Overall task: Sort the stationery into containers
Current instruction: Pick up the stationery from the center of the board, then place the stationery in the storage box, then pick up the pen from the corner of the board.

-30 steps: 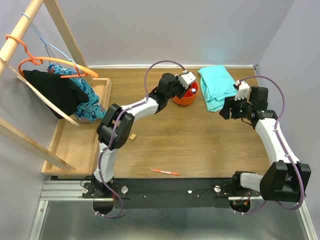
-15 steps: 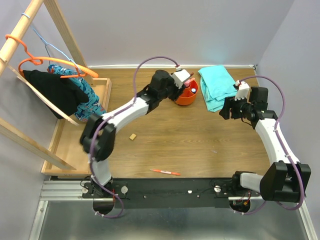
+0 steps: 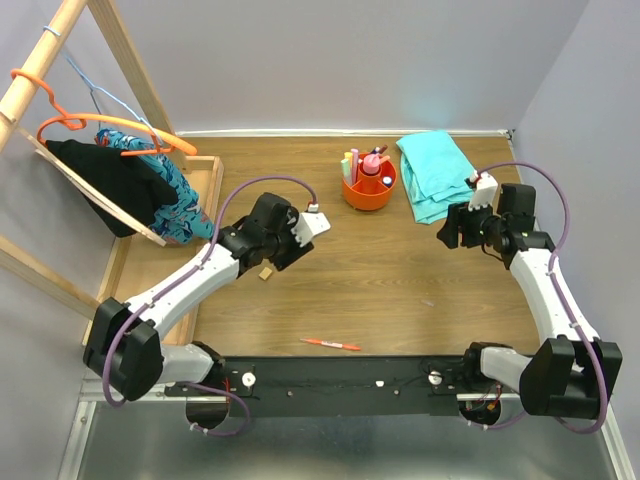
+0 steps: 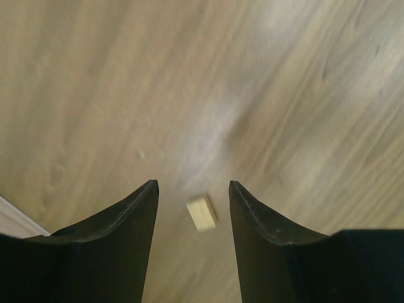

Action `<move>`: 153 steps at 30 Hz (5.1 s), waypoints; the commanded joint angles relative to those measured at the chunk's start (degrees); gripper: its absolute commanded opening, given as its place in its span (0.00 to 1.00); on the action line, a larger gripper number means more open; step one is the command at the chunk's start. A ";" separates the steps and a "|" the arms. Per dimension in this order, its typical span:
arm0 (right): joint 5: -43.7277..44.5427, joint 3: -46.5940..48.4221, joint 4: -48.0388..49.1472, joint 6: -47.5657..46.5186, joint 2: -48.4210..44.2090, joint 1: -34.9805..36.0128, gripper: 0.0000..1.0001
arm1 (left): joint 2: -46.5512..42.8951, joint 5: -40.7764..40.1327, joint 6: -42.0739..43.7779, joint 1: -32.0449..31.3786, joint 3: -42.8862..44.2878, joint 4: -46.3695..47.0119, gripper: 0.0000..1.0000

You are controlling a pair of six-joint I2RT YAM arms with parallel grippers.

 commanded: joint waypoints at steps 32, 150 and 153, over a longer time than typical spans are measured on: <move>-1.50 -2.98 0.20 1.19 -5.37 -0.45 0.71 | 24.79 -5.08 -6.38 7.50 6.73 -12.37 0.43; 2.28 4.31 -14.56 -25.18 -1.24 -3.44 0.68 | 7.30 18.57 1.01 -24.66 -6.45 -2.80 0.46; 2.36 3.70 -14.48 -24.83 -2.29 -3.44 0.68 | 7.91 18.39 -0.67 -26.50 -6.45 -1.56 0.45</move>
